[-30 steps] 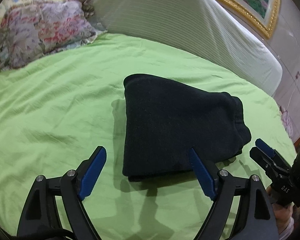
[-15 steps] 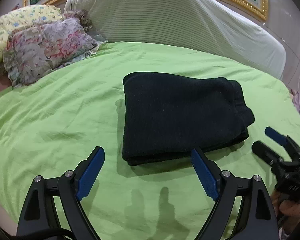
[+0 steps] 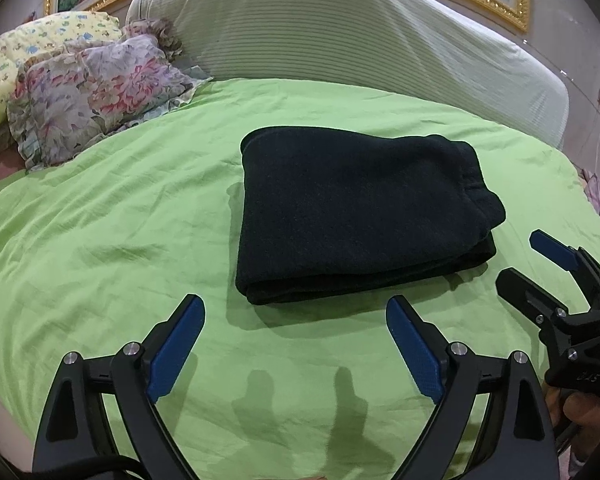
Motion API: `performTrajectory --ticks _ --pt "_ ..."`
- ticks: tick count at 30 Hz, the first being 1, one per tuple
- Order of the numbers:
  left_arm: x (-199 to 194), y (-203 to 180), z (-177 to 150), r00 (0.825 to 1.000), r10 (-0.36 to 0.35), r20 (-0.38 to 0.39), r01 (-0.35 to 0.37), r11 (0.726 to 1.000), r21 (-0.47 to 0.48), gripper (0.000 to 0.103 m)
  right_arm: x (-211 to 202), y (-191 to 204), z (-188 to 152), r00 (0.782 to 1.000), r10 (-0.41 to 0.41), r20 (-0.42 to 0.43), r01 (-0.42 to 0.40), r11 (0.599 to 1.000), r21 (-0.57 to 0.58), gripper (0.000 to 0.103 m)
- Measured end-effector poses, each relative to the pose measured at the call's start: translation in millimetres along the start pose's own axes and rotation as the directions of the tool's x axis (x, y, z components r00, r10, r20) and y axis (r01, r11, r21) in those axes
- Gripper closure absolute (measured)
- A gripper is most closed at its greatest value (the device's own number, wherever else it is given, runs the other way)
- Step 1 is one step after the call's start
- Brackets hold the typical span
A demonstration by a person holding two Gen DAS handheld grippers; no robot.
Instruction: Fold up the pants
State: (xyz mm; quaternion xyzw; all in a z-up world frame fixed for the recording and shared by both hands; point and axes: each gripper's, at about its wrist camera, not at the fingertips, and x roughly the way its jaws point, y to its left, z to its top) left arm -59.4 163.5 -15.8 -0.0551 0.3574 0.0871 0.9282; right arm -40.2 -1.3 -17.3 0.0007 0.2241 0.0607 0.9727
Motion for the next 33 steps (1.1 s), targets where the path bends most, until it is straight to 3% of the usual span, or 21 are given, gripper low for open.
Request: performTrajectory --ticks 18,33 --pt "15.2 -2.2 -7.3 0.996 0.087 0.036 -0.088 0.996 0.027 0.006 1.4 0.5 -2.5 1.000 0.001 -0.008 -0.001 1.000 0.014 0.000" --pt "21.1 2.4 -2.8 0.997 0.057 0.055 -0.058 0.998 0.008 0.005 7.6 3.9 -3.6 0.999 0.010 -0.033 -0.010 1.000 0.015 0.000"
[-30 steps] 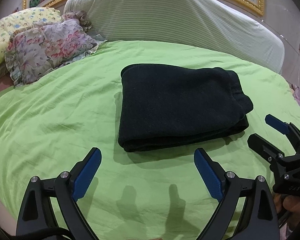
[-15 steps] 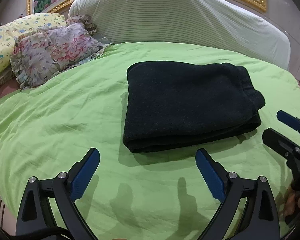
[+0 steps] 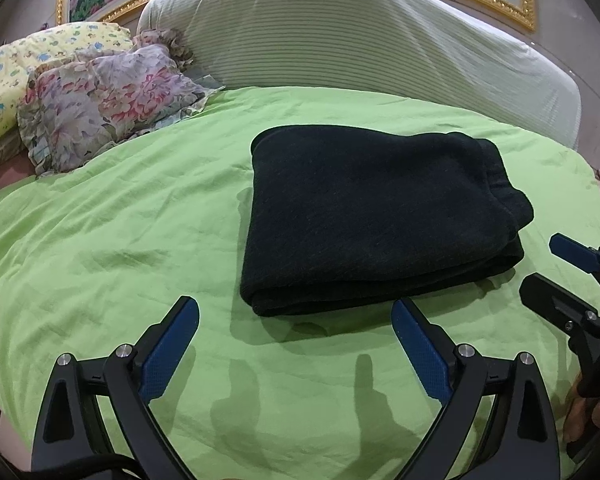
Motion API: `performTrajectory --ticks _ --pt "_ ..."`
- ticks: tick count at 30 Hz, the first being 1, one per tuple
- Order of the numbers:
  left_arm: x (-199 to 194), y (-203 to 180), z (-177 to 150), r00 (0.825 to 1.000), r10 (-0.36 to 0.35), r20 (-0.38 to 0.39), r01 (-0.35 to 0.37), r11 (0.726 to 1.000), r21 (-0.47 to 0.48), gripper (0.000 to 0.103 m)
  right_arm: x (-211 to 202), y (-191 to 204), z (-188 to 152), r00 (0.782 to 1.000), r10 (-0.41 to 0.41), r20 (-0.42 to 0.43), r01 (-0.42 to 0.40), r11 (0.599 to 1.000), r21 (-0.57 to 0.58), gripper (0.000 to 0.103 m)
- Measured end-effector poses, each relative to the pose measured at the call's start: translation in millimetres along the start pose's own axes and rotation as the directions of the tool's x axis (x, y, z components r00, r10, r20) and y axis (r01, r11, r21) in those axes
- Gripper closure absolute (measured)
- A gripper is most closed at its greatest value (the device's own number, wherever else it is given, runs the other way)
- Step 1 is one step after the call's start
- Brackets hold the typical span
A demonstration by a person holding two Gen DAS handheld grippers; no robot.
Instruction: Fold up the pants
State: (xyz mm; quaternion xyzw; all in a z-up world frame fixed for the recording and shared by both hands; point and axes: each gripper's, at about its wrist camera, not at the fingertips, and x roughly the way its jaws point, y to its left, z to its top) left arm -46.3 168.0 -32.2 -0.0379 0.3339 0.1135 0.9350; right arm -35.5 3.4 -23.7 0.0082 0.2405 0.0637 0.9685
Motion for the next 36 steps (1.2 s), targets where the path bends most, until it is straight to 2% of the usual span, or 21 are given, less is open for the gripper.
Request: performTrajectory --ticks 36 --pt "6.6 0.8 0.6 1.000 -0.011 -0.002 0.011 1.000 0.019 0.005 1.4 4.0 -0.2 1.000 0.003 -0.003 -0.003 1.000 0.002 0.000"
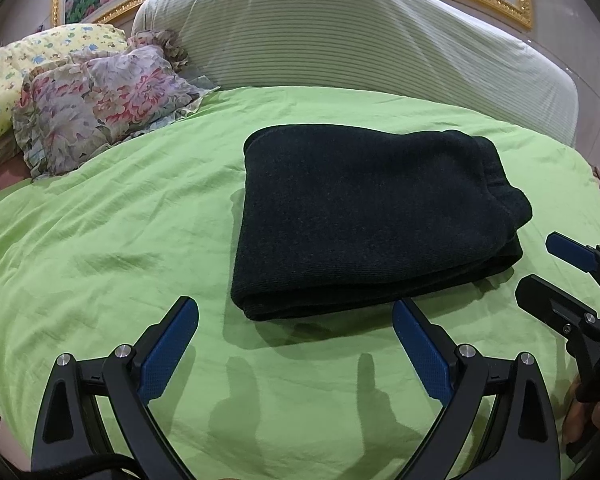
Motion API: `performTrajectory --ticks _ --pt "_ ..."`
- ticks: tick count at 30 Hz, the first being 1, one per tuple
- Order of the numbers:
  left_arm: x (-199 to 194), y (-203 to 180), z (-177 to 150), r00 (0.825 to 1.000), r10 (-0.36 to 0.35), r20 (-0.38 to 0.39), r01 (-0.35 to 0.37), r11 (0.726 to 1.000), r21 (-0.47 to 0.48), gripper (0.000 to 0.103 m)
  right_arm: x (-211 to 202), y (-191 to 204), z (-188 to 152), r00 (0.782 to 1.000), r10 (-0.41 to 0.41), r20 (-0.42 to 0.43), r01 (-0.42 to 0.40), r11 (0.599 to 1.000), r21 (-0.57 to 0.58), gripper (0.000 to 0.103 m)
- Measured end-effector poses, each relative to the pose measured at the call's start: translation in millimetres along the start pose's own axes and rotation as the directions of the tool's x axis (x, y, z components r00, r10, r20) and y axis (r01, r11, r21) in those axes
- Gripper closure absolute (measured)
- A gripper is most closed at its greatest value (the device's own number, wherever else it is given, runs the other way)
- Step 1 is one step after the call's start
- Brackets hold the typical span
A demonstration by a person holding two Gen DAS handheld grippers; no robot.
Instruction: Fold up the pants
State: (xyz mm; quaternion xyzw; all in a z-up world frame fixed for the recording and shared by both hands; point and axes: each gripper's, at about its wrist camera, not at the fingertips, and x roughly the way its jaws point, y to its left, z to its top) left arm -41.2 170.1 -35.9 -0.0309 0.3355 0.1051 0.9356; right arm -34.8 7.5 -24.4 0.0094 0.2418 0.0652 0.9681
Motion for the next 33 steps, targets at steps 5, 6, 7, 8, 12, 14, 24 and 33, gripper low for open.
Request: performTrajectory --ticks 5,6,7,8,12,14,24,33 --pt "-0.7 -0.1 -0.6 1.000 -0.001 0.004 0.001 1.000 0.003 0.005 0.3 -0.4 0.0 1.000 0.000 0.000 0.000 1.000 0.000 0.000" --pt "-0.8 0.0 -0.7 1.000 -0.002 0.004 0.002 1.000 0.004 0.005 0.2 -0.4 0.0 1.000 0.001 0.000 -0.001 1.000 0.000 0.000" --pt "-0.9 -0.2 -0.9 1.000 -0.002 0.004 0.002 1.000 0.005 0.005 0.3 -0.6 -0.1 1.000 0.001 0.000 -0.001 1.000 0.000 0.000" --pt "-1.1 -0.6 -1.0 1.000 -0.002 0.005 0.002 1.000 0.006 0.005 0.3 -0.8 -0.1 1.000 0.001 0.000 -0.001 1.000 0.000 0.000" --pt "-0.6 -0.9 -1.5 1.000 -0.003 0.003 0.003 1.000 0.007 0.005 0.6 -0.5 0.1 1.000 0.001 -0.001 -0.001 1.000 0.000 0.000" --pt "-0.5 -1.1 -1.6 1.000 -0.004 0.002 0.004 1.000 0.007 0.005 0.3 -0.7 -0.1 1.000 0.001 0.000 -0.001 1.000 0.000 0.000" --pt "0.1 -0.8 -1.7 1.000 -0.008 0.001 0.008 1.000 0.010 0.005 0.3 -0.4 -0.1 1.000 0.001 0.000 -0.001 1.000 0.000 0.000" --pt "-1.2 -0.9 -1.3 1.000 -0.011 0.001 0.011 1.000 0.020 0.005 0.3 -1.5 -0.1 1.000 0.002 0.001 -0.002 1.000 0.000 0.000"
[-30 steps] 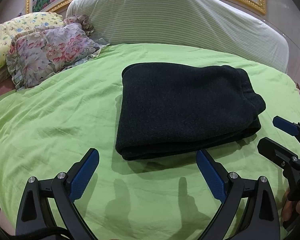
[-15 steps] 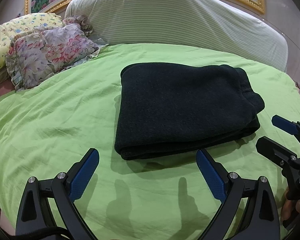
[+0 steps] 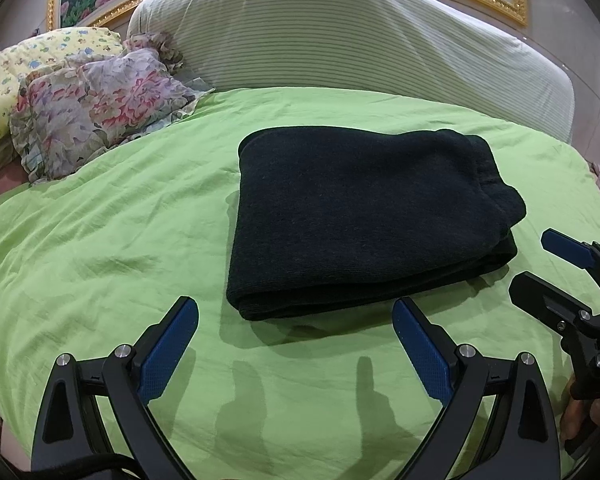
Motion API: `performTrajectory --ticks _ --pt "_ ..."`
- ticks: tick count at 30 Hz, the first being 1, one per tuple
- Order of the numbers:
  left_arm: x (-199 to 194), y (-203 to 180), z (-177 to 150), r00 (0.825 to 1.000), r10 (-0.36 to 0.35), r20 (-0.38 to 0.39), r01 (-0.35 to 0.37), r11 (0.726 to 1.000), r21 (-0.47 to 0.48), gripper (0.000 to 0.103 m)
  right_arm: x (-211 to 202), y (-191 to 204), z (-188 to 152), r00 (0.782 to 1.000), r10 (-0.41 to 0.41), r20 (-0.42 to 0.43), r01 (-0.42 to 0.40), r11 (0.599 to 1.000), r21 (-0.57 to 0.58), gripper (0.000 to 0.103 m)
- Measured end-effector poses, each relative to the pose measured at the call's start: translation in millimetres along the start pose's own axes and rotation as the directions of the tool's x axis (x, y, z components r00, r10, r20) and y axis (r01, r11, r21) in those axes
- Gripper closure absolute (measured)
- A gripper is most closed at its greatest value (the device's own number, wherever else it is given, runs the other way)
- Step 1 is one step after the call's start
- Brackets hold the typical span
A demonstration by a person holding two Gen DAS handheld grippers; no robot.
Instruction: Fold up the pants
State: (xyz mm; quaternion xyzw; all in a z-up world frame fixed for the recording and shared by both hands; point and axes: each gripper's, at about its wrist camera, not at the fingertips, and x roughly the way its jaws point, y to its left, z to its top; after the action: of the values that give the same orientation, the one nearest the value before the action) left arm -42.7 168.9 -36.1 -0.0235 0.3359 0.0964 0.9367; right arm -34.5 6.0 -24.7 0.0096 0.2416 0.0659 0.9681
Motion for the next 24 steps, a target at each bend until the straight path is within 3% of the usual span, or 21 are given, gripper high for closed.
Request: performTrajectory --ticks 24 --pt "-17.2 -0.1 6.4 0.999 0.002 0.033 -0.002 1.000 0.001 0.005 -13.3 7.4 21.8 0.999 0.012 0.049 -0.013 1.000 0.012 0.000"
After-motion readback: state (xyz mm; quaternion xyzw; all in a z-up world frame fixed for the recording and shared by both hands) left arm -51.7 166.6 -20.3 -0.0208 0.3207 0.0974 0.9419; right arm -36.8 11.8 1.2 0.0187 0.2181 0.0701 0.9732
